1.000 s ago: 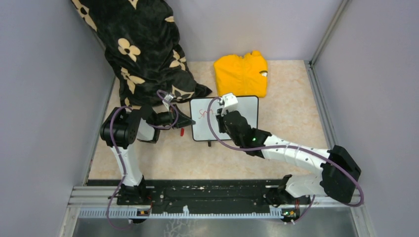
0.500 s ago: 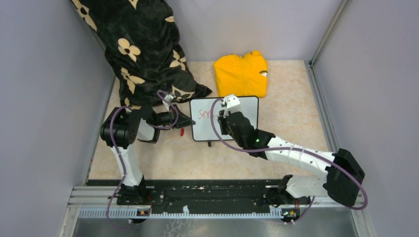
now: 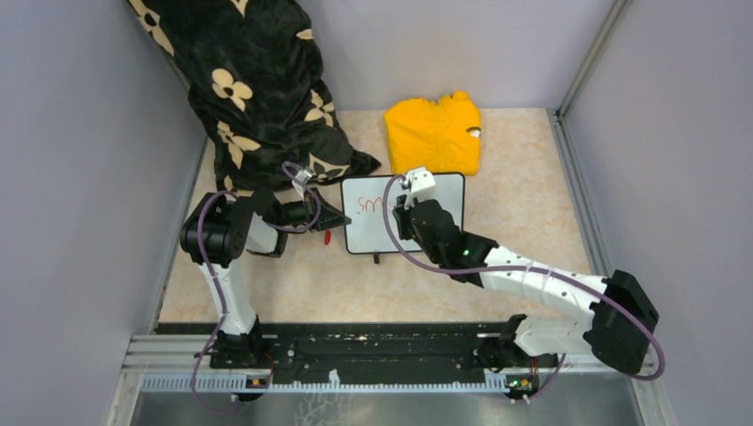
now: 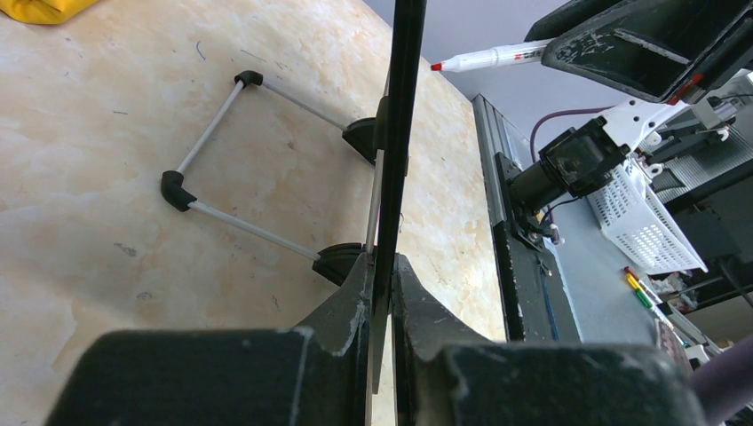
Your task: Write a sentence on the whiteboard
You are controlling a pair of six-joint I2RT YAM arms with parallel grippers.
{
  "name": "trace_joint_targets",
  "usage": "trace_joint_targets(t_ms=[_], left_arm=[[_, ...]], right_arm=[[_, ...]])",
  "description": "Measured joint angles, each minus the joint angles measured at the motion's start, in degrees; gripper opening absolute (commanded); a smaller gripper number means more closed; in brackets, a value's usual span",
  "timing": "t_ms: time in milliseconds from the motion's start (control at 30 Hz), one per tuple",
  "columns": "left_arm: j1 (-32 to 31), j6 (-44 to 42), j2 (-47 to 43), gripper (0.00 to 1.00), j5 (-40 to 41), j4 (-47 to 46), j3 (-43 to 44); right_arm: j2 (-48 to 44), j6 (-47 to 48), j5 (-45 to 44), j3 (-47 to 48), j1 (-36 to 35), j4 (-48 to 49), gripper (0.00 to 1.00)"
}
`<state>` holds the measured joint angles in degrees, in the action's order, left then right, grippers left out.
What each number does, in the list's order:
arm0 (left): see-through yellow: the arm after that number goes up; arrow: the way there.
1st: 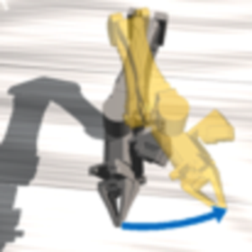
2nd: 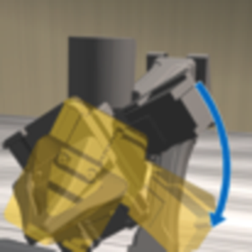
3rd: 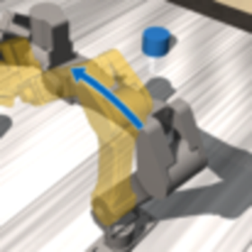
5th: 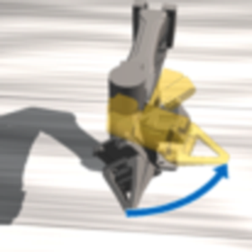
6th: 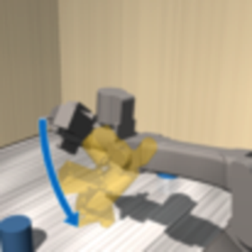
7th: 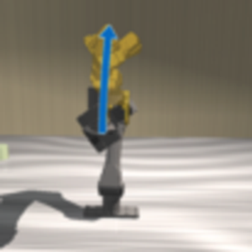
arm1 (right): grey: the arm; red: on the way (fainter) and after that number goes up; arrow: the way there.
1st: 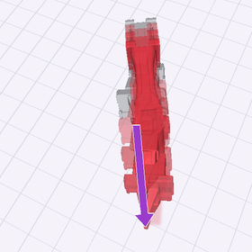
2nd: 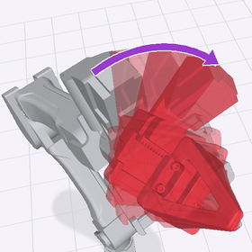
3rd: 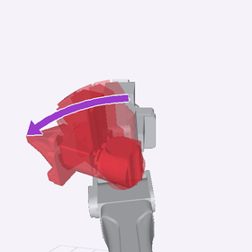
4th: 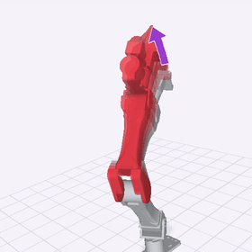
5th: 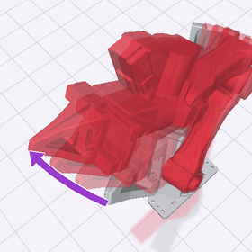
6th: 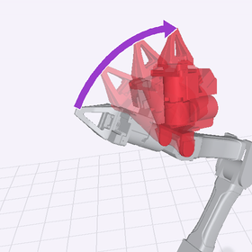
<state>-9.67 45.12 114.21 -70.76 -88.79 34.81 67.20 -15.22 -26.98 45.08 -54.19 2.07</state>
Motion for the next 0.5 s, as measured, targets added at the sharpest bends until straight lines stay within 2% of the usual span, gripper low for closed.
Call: trace_joint_targets(t_ms=[500], left_arm=[[0.0, 0.0, 0.0, 0.0, 0.0, 0.0, 0.0]], right_arm=[[2.54, -0.02, -0.37, 0.04, 0.5, 0.02, 0.0]])
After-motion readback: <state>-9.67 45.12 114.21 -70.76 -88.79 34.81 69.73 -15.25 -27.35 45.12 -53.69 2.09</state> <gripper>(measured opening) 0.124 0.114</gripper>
